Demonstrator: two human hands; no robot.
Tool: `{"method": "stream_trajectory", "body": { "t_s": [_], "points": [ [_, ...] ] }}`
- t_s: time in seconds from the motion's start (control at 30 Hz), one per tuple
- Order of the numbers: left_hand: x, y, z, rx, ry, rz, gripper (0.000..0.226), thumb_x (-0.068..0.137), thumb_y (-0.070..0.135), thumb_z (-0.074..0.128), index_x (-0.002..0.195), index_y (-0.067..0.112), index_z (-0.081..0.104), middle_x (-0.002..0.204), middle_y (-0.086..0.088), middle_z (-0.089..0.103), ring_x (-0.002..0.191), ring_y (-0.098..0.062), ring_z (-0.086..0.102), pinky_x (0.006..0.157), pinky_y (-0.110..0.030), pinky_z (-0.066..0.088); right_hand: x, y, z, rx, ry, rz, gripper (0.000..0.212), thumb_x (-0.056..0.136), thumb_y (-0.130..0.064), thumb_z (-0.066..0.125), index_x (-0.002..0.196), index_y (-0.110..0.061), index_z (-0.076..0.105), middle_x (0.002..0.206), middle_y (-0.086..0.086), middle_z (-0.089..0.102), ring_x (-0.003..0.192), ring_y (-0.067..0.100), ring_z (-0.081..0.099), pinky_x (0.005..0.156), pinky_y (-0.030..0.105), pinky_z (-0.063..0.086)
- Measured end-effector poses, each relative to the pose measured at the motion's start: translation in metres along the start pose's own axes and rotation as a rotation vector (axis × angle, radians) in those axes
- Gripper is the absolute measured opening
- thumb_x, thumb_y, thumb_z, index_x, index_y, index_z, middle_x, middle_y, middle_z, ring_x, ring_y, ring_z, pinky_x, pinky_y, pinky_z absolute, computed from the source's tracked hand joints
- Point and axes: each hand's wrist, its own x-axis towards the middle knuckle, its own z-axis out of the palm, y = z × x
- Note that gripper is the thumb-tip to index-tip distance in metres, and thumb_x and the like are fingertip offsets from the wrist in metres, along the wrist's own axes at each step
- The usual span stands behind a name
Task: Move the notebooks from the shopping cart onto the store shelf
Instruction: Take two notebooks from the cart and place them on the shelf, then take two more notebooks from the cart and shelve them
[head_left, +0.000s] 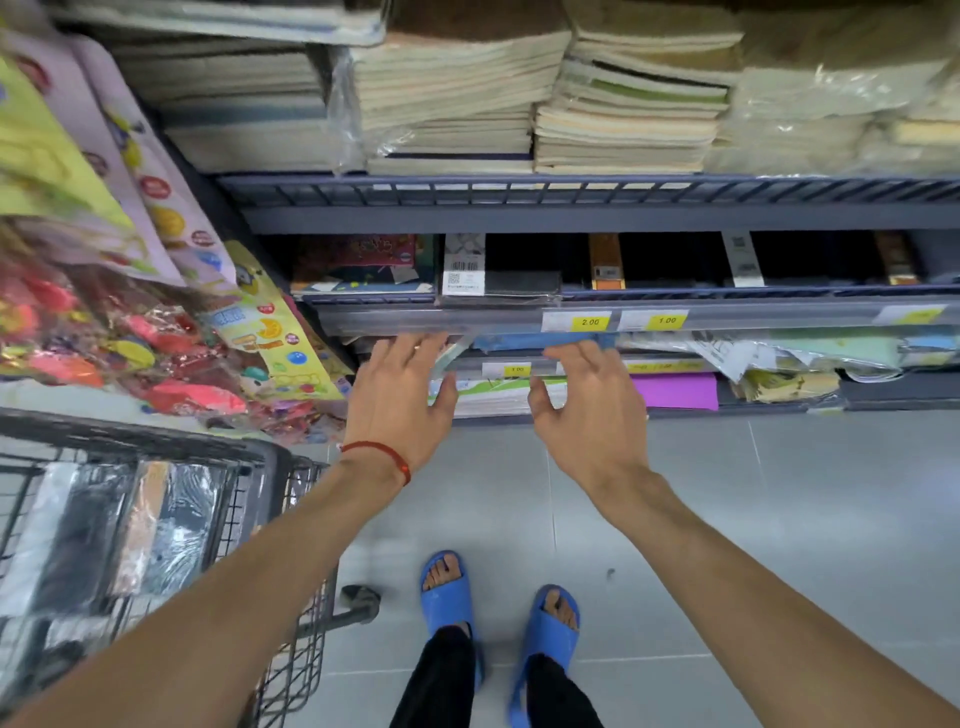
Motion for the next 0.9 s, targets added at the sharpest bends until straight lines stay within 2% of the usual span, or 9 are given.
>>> {"method": "stream_trajectory", "body": {
  "t_s": [0.07,0.2,0.43,0.53,0.63,0.73,0.8,0.9],
  "points": [
    [-0.020,0.002,-0.023,0.142,-0.067,0.045,0.045,0.091,0.035,0.055,0.132,0.016,0.054,0.115,-0.005,0.058,0.102,-0.029,0.051,0.084,-0.045,0.050,-0.019,-0.011,-0.015,-0.053,-0.003,-0.042,0.031,0.086,-0.034,0.065,0.112,-0.018,0.069,0.103,-0.002,0.063,0.097,0.023,0.056,0.072,0.036,0.053],
    [-0.068,0.009,-0.062,0.252,-0.080,0.079,0.041,0.090,0.040,0.051,0.124,0.019,0.056,0.117,-0.002,0.058,0.105,-0.028,0.052,0.084,-0.043,0.048,-0.060,-0.031,-0.040,-0.112,-0.001,-0.146,0.033,0.083,-0.040,0.064,0.107,-0.018,0.068,0.100,0.000,0.063,0.099,0.025,0.056,0.083,0.039,0.046],
    [-0.170,0.025,-0.130,0.349,-0.058,-0.002,0.034,0.092,0.044,0.043,0.111,0.020,0.057,0.108,-0.002,0.056,0.101,-0.027,0.051,0.082,-0.045,0.047,-0.139,-0.080,-0.086,-0.171,-0.049,-0.354,0.037,0.083,-0.049,0.054,0.101,-0.018,0.064,0.098,0.000,0.059,0.098,0.025,0.053,0.083,0.039,0.042],
    [-0.218,0.024,-0.160,0.380,-0.028,-0.039,0.032,0.092,0.044,0.046,0.106,0.017,0.056,0.103,-0.003,0.056,0.098,-0.028,0.052,0.082,-0.043,0.045,-0.173,-0.101,-0.106,-0.173,-0.059,-0.456,0.038,0.085,-0.049,0.052,0.101,-0.017,0.064,0.098,0.001,0.059,0.098,0.026,0.052,0.082,0.038,0.040],
    [-0.263,0.014,-0.188,0.403,-0.021,-0.100,0.032,0.092,0.043,0.047,0.106,0.016,0.057,0.101,-0.004,0.057,0.100,-0.030,0.054,0.086,-0.047,0.046,-0.205,-0.126,-0.119,-0.159,-0.043,-0.524,0.035,0.085,-0.047,0.053,0.098,-0.016,0.064,0.096,0.001,0.060,0.096,0.025,0.052,0.082,0.038,0.038],
    [-0.298,-0.007,-0.212,0.431,-0.030,-0.144,0.034,0.093,0.044,0.045,0.110,0.017,0.056,0.110,-0.005,0.058,0.110,-0.031,0.053,0.081,-0.043,0.046,-0.234,-0.154,-0.121,-0.158,-0.053,-0.574,0.035,0.086,-0.048,0.052,0.098,-0.018,0.065,0.096,-0.001,0.060,0.097,0.024,0.053,0.085,0.037,0.038],
    [-0.316,-0.028,-0.225,0.437,-0.041,-0.171,0.034,0.094,0.045,0.044,0.112,0.018,0.055,0.121,-0.006,0.058,0.107,-0.028,0.054,0.083,-0.041,0.046,-0.249,-0.175,-0.118,-0.167,-0.098,-0.579,0.037,0.087,-0.051,0.049,0.098,-0.020,0.065,0.098,-0.002,0.061,0.100,0.023,0.053,0.088,0.038,0.040],
    [-0.337,-0.067,-0.242,0.381,-0.034,-0.211,0.041,0.096,0.044,0.041,0.122,0.015,0.052,0.118,-0.006,0.057,0.103,-0.027,0.052,0.083,-0.044,0.051,-0.268,-0.212,-0.109,-0.162,-0.121,-0.582,0.038,0.087,-0.053,0.047,0.096,-0.020,0.065,0.096,-0.004,0.061,0.099,0.022,0.053,0.087,0.039,0.042]
  ]
}}
